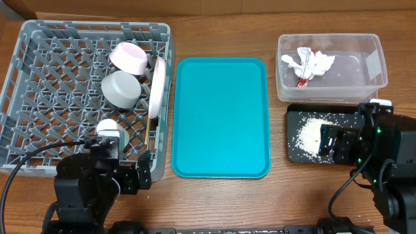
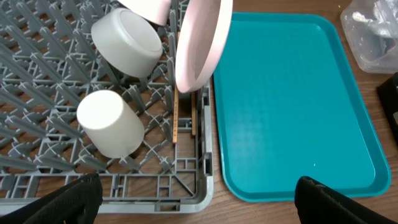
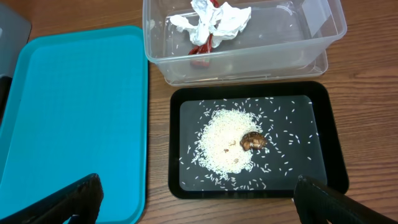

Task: Sort waste into correct bins and load items into the dishwasher

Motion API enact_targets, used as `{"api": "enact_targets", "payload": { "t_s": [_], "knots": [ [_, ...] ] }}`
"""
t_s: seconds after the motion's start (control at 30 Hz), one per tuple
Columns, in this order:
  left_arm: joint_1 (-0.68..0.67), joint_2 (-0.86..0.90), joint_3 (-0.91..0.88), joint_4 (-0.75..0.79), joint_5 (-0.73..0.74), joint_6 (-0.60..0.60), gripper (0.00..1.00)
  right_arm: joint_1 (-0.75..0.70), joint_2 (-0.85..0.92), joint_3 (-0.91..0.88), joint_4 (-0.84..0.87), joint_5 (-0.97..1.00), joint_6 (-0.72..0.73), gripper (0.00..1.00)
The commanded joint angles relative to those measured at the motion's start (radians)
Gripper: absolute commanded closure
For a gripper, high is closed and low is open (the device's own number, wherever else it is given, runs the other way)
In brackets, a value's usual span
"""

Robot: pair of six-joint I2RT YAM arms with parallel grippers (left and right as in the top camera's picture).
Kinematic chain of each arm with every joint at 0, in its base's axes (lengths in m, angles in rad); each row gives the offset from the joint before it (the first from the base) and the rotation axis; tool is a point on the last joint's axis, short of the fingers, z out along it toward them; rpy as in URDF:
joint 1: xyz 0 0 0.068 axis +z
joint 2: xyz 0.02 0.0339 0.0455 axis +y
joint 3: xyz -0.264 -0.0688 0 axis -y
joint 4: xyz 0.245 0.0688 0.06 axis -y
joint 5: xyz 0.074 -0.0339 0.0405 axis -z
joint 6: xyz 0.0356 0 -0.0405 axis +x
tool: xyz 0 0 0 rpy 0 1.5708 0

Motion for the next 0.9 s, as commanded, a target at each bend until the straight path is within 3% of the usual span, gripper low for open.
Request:
{"api": "enact_targets", "payload": {
  "t_s": [0.0, 0.27, 0.4, 0.67, 0.87],
  "knots": [
    [0.0, -0.003, -0.01, 0.001, 0.015, 0.013, 0.0, -0.002, -0.004, -0.009, 0.002, 0.013, -0.004, 0.0],
    [0.0, -0.003, -0.011, 0.001, 0.015, 0.013, 0.0, 0.0, -0.032, -0.015, -0.003, 0.009, -0.004, 0.0],
    [0.0, -0.003, -0.01, 0.001, 0.015, 0.013, 0.0, 0.016, -0.146, -0.093, 0.031, 0.009, -0.004, 0.0],
    [0.0, -0.003, -0.011, 0.001, 0.015, 0.012, 0.0, 0.091, -0.477, -0.46, 0.483, 0.021, -0.004, 0.0],
    [0.0, -0.003, -0.011, 0.001, 0.015, 0.013, 0.0, 0.091, -0.612, -0.694, 0.813, 0.021, -0.004, 0.0]
  ]
}}
